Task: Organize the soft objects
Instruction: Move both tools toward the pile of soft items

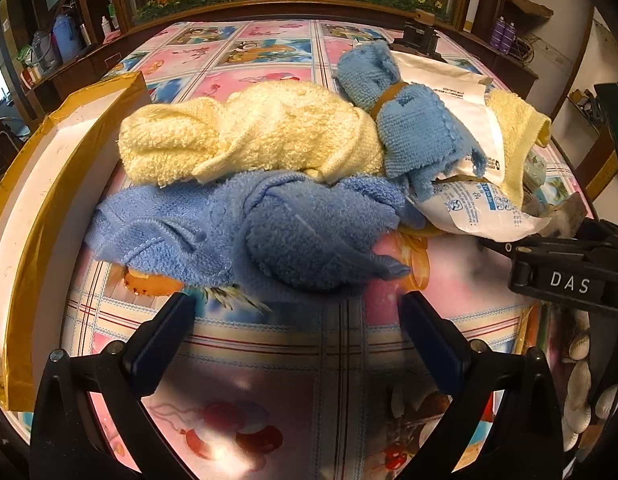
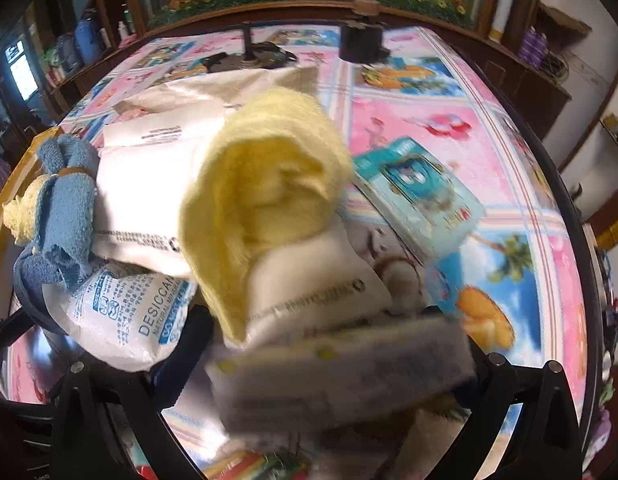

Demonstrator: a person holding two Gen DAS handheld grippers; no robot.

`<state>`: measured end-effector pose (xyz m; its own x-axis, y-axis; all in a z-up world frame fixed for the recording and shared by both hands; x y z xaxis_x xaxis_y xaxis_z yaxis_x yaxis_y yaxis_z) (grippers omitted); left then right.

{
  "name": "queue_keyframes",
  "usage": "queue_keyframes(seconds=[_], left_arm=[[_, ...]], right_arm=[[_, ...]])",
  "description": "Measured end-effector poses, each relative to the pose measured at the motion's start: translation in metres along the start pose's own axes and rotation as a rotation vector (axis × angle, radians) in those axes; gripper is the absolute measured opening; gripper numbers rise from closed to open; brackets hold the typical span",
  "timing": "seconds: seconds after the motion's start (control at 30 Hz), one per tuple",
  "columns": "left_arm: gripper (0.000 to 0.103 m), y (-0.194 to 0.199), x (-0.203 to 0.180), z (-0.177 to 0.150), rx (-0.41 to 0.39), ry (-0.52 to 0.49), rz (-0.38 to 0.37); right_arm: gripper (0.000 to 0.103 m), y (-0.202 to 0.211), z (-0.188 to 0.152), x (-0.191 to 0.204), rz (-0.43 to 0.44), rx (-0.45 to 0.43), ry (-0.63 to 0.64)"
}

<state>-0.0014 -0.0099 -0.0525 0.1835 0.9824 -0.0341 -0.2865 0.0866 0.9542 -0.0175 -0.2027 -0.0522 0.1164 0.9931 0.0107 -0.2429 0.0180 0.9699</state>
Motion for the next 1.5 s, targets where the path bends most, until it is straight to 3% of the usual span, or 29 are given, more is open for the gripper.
queue_keyframes(seconds=[0.1,0.17,0.3,0.37,0.4,0.47,0.5,0.7,0.83,0.93,1.2,1.33,1.5], left_arm=[[0.103,0.035,0.012,-0.003,-0.114,0.021,-0.052],[0.103,0.072,0.025,-0.004,-0.247,0.033,-0.046],[0.103,0.165,0.058,-0.017,-0.613,0.071,-0.024],[0.103,0.184,0.071,-0.017,-0.686,0.067,-0.015],[0.103,0.186,0.08,-0.016,-0.673,0.078,-0.008],[0.103,0.182,0.095,-0.01,-0.593,0.119,0.001],[0.103,0.177,0.104,-0.008,-0.558,0.143,-0.003],[0.103,0.144,0.135,-0.011,-0.46,0.221,-0.059],[0.103,0.117,0.11,-0.018,-0.416,0.151,-0.162],[0.103,0.101,0.084,-0.013,-0.354,0.087,-0.16],[0.103,0.094,0.014,0.024,-0.292,-0.049,-0.231],[0.088,0.084,-0.023,0.043,-0.262,-0.123,-0.273],[0.088,0.068,-0.043,0.057,-0.221,-0.147,-0.277]], right_arm=[[0.103,0.02,-0.016,-0.01,0.026,-0.046,-0.015],[0.103,0.042,-0.022,-0.018,0.048,-0.124,-0.03],[0.103,0.128,-0.039,-0.033,0.062,-0.492,-0.073],[0.103,0.152,-0.045,-0.034,0.127,-0.606,-0.061],[0.103,0.149,-0.042,-0.033,0.166,-0.576,-0.051],[0.103,0.126,-0.034,-0.035,0.189,-0.435,-0.066],[0.102,0.117,-0.032,-0.036,0.193,-0.415,-0.082],[0.101,0.091,-0.037,-0.057,0.098,-0.409,-0.159],[0.102,0.08,-0.04,-0.063,0.063,-0.431,-0.154],[0.102,0.073,-0.043,-0.064,0.063,-0.429,-0.162],[0.102,0.071,-0.044,-0.062,0.084,-0.424,-0.156],[0.103,0.072,-0.045,-0.063,0.103,-0.424,-0.158],[0.103,0.072,-0.045,-0.068,0.146,-0.42,-0.181]])
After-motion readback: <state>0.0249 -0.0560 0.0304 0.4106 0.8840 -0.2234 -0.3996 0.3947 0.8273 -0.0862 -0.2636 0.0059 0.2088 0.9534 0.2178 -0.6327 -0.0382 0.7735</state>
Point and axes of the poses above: each gripper's, at about its wrist camera, not at the fingertips, and y roughly against the way its jaws point, x to its left, z to its top, the point moved 7 cm from there along -y, roughly the way its jaws point, and after that the axes turned 15 degrees about x, right-handed, at the moved point
